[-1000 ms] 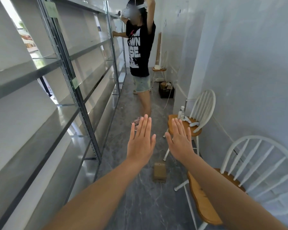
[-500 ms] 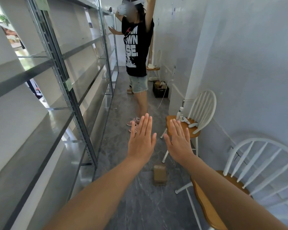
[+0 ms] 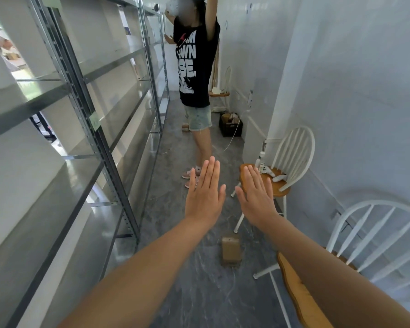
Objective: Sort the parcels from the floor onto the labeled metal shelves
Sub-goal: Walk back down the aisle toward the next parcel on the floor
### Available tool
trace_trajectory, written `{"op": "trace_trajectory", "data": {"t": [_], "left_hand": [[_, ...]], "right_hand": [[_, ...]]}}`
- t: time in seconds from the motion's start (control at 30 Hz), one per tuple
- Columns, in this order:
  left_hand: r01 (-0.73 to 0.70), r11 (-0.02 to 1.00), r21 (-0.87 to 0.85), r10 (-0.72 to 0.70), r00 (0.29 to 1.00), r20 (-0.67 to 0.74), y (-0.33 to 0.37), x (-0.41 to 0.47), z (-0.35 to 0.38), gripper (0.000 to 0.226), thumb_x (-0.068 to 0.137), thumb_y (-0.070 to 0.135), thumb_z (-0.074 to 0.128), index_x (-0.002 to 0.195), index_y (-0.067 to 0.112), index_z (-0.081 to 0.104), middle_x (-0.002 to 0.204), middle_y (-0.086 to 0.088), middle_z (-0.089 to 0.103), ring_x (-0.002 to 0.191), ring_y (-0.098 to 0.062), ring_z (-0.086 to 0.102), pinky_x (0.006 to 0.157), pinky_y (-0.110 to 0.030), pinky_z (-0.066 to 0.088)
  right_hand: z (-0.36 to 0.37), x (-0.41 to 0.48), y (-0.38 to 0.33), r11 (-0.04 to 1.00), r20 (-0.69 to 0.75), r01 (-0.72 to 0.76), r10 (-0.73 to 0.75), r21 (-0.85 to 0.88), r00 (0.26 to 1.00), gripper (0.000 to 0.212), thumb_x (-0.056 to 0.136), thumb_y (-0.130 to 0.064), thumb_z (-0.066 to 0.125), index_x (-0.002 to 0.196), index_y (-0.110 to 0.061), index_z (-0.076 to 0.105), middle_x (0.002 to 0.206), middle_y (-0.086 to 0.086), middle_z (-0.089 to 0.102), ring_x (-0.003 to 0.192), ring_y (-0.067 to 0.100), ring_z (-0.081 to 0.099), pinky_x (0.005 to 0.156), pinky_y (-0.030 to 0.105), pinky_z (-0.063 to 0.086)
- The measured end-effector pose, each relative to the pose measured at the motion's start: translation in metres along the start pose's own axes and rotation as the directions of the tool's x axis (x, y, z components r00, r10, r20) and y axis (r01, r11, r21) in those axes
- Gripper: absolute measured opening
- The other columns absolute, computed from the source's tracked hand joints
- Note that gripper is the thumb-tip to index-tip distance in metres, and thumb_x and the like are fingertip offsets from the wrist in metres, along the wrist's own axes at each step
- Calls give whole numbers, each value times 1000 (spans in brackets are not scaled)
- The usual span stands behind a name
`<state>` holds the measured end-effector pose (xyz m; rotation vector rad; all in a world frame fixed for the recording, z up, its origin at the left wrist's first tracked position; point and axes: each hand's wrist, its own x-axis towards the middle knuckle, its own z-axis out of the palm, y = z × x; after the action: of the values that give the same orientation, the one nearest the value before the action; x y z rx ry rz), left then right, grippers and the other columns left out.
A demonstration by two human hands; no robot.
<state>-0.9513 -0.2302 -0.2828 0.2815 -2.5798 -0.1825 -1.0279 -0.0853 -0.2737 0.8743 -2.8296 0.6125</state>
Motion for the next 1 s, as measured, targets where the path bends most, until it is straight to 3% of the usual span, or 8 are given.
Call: {"op": "trace_trajectory", "data": {"t": [0.3, 0.7, 1.0], "left_hand": [[1, 999, 37, -2, 1000, 14, 19, 43, 29, 63, 107, 39, 19, 162, 10, 8, 171, -4, 3, 157, -17, 1, 127, -48, 4], [11, 998, 65, -12, 1000, 15, 58, 110, 67, 64, 106, 41, 12, 162, 12, 2, 170, -2, -3, 157, -16, -5, 126, -44, -6], [1, 997, 71, -5, 999, 45, 81, 119, 102, 63, 106, 40, 15, 162, 12, 5, 171, -3, 0, 157, -16, -2, 127, -46, -1]], "right_hand": [[0, 50, 41, 1000, 3, -14, 14, 3, 1000, 63, 105, -45, 17, 160, -17, 0, 168, -2, -3, 153, 12, -12, 122, 43, -9], [-5, 104, 110, 1000, 0, -11, 11, 18, 1000, 63, 105, -44, 16, 160, -16, 1, 168, -1, -1, 153, 13, -10, 123, 43, -9], [2, 115, 139, 986, 43, -85, 80, 141, 996, 62, 106, -41, 21, 160, -16, 2, 168, -1, -3, 153, 12, -10, 122, 43, -9]]}}
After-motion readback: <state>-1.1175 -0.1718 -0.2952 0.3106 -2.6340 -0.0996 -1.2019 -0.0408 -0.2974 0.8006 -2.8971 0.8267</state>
